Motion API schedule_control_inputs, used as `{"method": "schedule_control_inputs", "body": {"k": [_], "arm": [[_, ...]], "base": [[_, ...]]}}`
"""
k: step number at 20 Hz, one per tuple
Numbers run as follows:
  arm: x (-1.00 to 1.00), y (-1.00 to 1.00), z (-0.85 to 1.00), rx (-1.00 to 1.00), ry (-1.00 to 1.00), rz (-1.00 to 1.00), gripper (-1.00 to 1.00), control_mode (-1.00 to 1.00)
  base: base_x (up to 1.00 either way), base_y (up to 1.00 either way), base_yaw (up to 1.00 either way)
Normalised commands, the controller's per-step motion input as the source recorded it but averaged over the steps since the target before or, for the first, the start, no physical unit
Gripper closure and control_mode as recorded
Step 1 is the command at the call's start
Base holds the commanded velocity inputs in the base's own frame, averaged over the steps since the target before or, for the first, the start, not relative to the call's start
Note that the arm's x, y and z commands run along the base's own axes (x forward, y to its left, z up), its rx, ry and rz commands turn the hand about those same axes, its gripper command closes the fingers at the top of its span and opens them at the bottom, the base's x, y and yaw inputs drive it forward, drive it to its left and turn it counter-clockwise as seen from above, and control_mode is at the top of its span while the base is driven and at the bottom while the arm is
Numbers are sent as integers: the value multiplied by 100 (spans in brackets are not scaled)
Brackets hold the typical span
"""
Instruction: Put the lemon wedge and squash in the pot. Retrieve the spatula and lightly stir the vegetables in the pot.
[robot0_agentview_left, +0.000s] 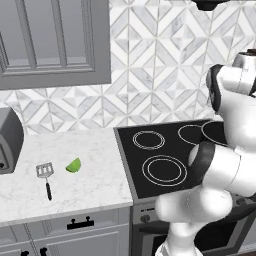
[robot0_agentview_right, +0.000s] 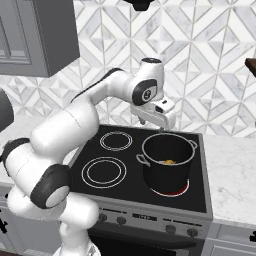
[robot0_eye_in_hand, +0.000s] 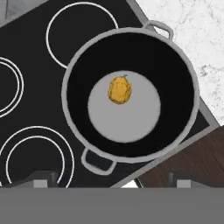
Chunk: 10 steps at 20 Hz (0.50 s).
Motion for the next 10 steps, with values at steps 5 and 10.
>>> {"method": "schedule_control_inputs", "body": {"k": [5, 10], "arm": [[-53, 100, 26, -21, 0, 16, -100, -100], [-51, 100, 14, -8, 1, 16, -100, -100]], "base": [[0, 0, 0], [0, 0, 0]]}}
